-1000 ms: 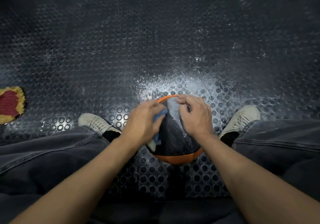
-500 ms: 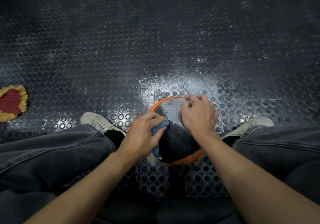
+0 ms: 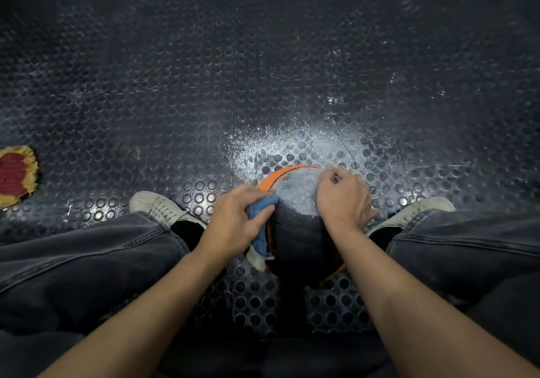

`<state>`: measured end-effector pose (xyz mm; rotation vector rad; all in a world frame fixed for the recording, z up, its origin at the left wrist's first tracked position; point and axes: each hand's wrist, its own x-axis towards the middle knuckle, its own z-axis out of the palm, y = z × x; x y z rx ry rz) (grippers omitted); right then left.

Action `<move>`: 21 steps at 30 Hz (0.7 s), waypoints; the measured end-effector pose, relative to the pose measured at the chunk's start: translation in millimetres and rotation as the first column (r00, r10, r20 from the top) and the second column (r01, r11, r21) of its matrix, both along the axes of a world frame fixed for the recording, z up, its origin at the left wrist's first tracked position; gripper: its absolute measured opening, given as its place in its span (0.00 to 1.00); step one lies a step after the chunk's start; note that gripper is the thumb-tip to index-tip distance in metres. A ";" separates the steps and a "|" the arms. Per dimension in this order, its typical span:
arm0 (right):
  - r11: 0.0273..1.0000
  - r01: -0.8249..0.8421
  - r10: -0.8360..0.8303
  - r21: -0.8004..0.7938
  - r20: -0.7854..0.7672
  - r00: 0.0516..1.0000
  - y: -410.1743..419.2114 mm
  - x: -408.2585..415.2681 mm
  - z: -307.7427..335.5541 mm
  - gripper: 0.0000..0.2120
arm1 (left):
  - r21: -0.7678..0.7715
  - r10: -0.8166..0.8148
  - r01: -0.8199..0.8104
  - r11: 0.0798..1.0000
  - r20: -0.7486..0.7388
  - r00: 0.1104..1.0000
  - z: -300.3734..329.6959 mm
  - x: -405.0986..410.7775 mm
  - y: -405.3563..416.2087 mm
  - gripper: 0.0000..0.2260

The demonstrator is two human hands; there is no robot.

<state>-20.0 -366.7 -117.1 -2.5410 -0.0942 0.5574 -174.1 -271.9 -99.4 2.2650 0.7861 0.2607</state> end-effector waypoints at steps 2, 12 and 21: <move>0.998 0.039 -0.038 0.044 -0.028 0.999 0.9 1.3 -4.6 0.16 | 0.014 -0.001 0.000 1.000 0.043 0.999 -3.0 -7.4 -9.4 0.10; 0.997 0.025 -0.022 0.066 -0.046 0.999 -0.7 5.1 0.4 0.12 | 0.058 -0.047 0.051 0.997 -0.070 0.996 2.4 10.3 6.0 0.08; 0.993 -0.074 0.079 0.089 -0.044 0.996 -2.7 2.0 2.5 0.10 | 0.026 0.110 -0.107 0.994 -0.176 0.978 -0.2 44.2 13.3 0.07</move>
